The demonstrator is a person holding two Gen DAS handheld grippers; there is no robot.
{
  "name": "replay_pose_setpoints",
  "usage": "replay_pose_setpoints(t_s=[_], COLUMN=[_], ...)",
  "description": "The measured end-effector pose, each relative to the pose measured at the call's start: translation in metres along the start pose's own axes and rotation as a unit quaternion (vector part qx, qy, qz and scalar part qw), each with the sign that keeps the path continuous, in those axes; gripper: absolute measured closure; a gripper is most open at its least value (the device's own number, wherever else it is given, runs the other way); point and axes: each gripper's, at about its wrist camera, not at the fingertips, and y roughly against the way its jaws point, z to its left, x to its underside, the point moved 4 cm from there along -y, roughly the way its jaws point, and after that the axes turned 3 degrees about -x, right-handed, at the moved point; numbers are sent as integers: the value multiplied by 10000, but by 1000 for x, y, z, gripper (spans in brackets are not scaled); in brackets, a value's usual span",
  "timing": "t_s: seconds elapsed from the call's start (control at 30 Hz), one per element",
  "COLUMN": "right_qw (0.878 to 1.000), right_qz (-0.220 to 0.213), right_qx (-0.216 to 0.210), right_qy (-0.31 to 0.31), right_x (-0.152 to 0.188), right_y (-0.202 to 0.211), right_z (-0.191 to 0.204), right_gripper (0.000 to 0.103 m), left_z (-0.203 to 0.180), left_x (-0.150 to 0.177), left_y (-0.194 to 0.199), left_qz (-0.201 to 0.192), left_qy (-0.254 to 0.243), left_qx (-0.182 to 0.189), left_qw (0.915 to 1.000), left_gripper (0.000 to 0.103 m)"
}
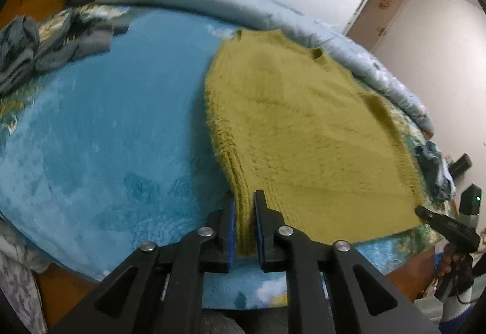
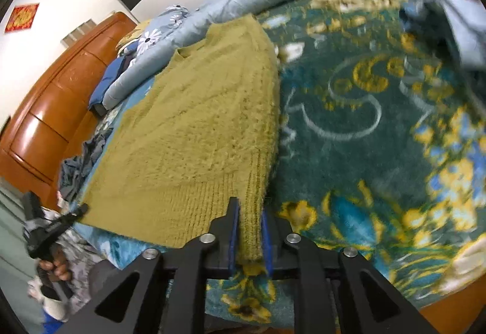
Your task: Fold clothes
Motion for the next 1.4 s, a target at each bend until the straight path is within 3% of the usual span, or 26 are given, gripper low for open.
replay_pose_setpoints(t_s=[0.03, 0.1, 0.17, 0.2, 0.37, 0.5, 0.67, 0.77, 0.83, 1.0, 1.13, 1.23, 1.4], right_qw=[9998, 9986, 9975, 9969, 9892, 9836, 9763, 9718, 9714, 9739, 9716, 9670, 9613], right_qz=[-70, -177, -207, -220, -483, -640, -814, -852, -708, -245, -27, 158, 462], right_qx=[118, 353, 415, 445, 633, 585, 573, 684, 639, 464, 523, 556, 695], right_qy=[130, 365, 532, 614, 1230, 1584, 1922, 2090, 2173, 2207, 2307, 2481, 2626], right_x=[-4, -14, -30, -39, -97, -137, -184, -210, -230, -272, -302, -317, -338], right_y=[5, 12, 15, 15, 15, 7, -7, -19, -37, -95, -148, -183, -233], right_z=[2, 4, 6, 7, 29, 48, 66, 71, 72, 64, 54, 49, 34], right_gripper=[79, 75, 55, 52, 34, 25, 10, 0, 0, 0, 0, 0, 5], left_z=[-2, -3, -5, -6, -7, -4, -10, -14, -21, -37, -42, -42, -41], left_x=[-4, -20, -40, -51, -111, -149, -184, -199, -210, -252, -288, -308, -324], left_y=[5, 12, 16, 17, 15, -3, -31, -55, -70, -117, -164, -204, -252], left_qz=[-53, -193, -312, -369, -682, -517, -246, 211, 264, 247, -32, -4, 250], left_qy=[-69, -236, -354, -368, -342, -109, 240, 680, 502, -513, -1604, -2093, -2089], left_qx=[-21, -143, -199, -193, -165, -122, 346, 857, 713, 107, -647, -684, -262], left_qw=[10000, 9994, 9987, 9985, 9969, 9985, 9988, 9938, 9958, 9983, 9849, 9755, 9773], left_gripper=[84, 67, 56, 53, 52, 52, 51, 51, 51, 51, 51, 51, 51])
